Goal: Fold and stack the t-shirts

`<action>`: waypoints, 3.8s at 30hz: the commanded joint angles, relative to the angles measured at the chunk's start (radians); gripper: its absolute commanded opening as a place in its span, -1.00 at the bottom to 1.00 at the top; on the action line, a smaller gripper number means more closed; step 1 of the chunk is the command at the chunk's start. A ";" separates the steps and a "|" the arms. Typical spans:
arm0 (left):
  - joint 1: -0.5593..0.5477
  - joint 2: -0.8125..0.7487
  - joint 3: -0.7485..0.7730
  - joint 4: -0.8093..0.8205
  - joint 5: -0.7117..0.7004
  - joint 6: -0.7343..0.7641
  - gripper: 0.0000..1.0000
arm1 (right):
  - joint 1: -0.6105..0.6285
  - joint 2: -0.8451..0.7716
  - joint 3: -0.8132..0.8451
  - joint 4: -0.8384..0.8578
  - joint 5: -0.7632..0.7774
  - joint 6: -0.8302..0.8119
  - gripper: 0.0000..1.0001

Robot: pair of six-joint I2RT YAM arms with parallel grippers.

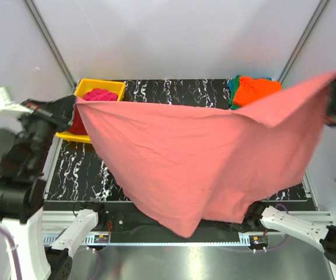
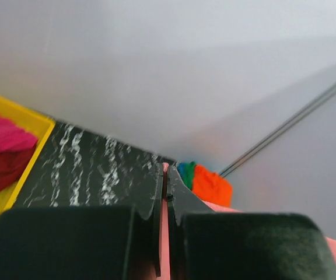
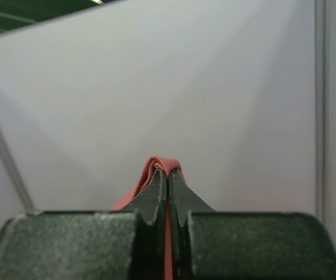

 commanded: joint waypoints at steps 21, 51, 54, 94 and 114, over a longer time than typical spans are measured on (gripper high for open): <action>0.135 1.200 0.422 -0.037 0.064 0.068 0.36 | -0.516 1.664 0.828 -0.113 0.042 0.034 0.99; 0.053 1.256 0.029 0.014 -0.100 0.134 0.27 | -0.522 0.606 -0.681 -0.149 -0.447 0.607 0.99; 0.057 1.405 0.278 -0.050 -0.097 0.114 0.27 | -0.522 0.571 -0.706 -0.153 -0.453 0.604 0.99; -0.087 0.203 -1.000 0.011 -0.031 -0.101 0.19 | -0.722 0.095 -1.229 -0.549 -0.307 1.485 0.97; -0.095 -0.004 -1.051 0.029 0.049 -0.162 0.20 | -0.722 0.359 -1.172 -0.574 -0.589 1.370 0.59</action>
